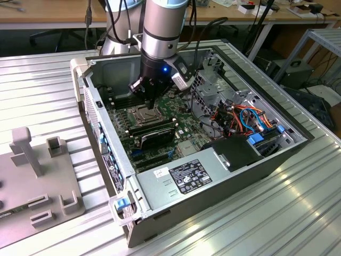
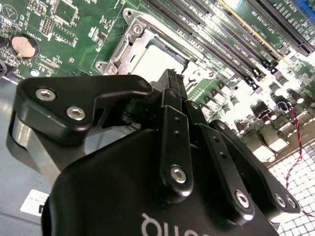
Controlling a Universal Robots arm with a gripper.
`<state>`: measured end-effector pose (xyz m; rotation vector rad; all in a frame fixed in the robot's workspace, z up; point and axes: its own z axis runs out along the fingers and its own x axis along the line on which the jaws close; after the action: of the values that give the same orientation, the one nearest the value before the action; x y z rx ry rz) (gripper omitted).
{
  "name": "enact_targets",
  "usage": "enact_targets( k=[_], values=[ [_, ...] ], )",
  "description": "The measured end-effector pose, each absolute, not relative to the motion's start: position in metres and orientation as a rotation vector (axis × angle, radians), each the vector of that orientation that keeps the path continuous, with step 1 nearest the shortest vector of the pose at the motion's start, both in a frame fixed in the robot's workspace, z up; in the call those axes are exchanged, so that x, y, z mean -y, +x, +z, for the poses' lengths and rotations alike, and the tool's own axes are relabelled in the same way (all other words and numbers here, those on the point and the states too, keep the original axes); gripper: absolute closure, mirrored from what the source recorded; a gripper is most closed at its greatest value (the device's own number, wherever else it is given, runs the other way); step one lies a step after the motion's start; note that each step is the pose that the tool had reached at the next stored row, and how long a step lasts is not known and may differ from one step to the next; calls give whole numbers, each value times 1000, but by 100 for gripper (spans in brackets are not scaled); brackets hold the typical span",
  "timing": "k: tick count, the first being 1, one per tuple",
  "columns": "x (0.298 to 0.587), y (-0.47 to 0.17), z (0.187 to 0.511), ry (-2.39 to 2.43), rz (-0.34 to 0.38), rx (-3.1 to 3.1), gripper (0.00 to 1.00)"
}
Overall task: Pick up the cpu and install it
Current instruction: 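Install the second cpu locking lever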
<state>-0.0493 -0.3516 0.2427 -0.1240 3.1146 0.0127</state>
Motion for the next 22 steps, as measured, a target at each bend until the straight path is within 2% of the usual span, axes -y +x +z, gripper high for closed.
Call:
enact_targets(
  k=[22],
  values=[
    [357,-49,249,-124,13,-3115,89]
  ],
)
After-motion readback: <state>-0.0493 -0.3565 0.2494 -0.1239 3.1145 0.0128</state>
